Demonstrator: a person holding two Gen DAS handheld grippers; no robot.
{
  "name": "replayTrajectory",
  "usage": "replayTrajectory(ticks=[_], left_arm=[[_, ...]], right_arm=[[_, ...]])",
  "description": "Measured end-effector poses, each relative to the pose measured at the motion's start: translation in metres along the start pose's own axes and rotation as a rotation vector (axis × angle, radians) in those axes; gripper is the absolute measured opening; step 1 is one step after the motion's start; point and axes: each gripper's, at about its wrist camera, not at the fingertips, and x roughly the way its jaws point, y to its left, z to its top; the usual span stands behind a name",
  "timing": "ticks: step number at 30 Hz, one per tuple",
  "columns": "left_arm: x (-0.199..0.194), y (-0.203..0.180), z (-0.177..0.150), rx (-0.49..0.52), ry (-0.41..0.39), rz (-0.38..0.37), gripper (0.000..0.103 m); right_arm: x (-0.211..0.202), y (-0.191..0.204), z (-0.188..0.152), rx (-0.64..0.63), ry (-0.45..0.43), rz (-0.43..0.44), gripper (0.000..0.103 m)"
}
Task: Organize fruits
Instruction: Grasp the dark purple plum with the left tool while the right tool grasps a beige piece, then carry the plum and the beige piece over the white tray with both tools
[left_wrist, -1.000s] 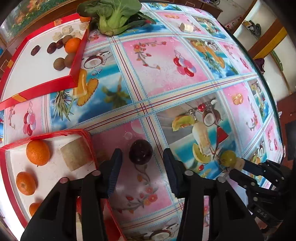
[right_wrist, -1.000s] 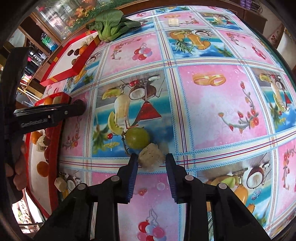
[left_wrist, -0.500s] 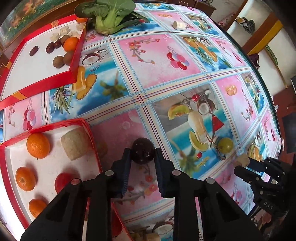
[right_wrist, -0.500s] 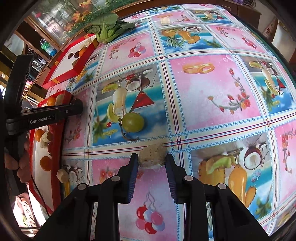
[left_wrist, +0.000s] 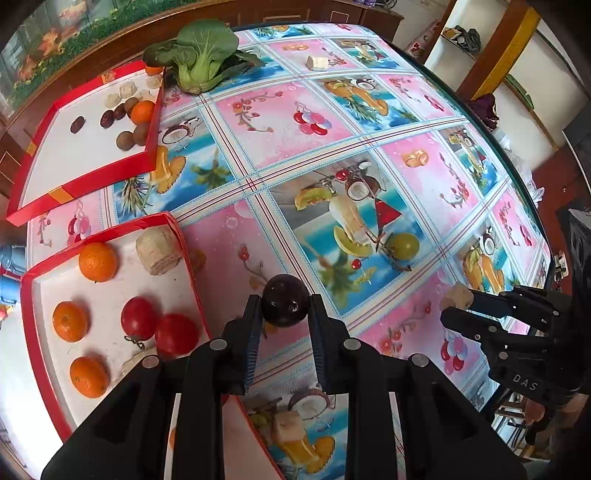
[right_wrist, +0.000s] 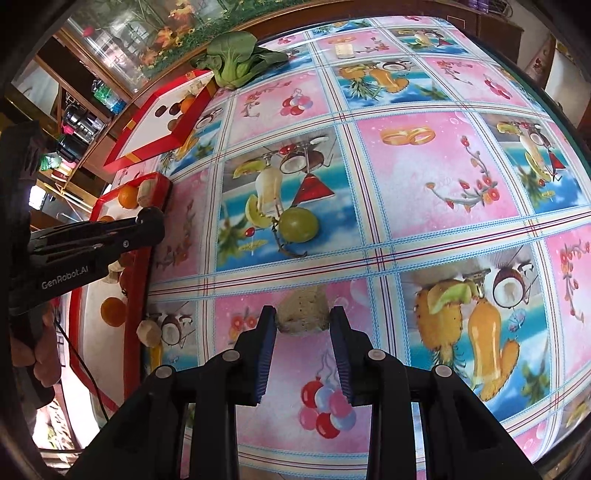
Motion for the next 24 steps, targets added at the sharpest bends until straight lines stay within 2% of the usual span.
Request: replayTrajectory(ticks=[10, 14, 24], left_arm=[[-0.023, 0.016, -0.024, -0.034, -0.017, -0.020, 0.022], [-0.031, 0.037, -0.043, -0.080, -0.013, -0.027, 0.022], [-0.046, 0.106, -0.101, -0.190, 0.017, 0.013, 0.022]], right_arm=[[-0.003, 0.033, -0.005, -0.057, -0.004, 0.017, 0.030], [-0.002, 0.052, -0.007, -0.087, -0.009, 0.030, 0.030], [0.008, 0.103, -0.006, -0.157, 0.009, 0.070, 0.030]])
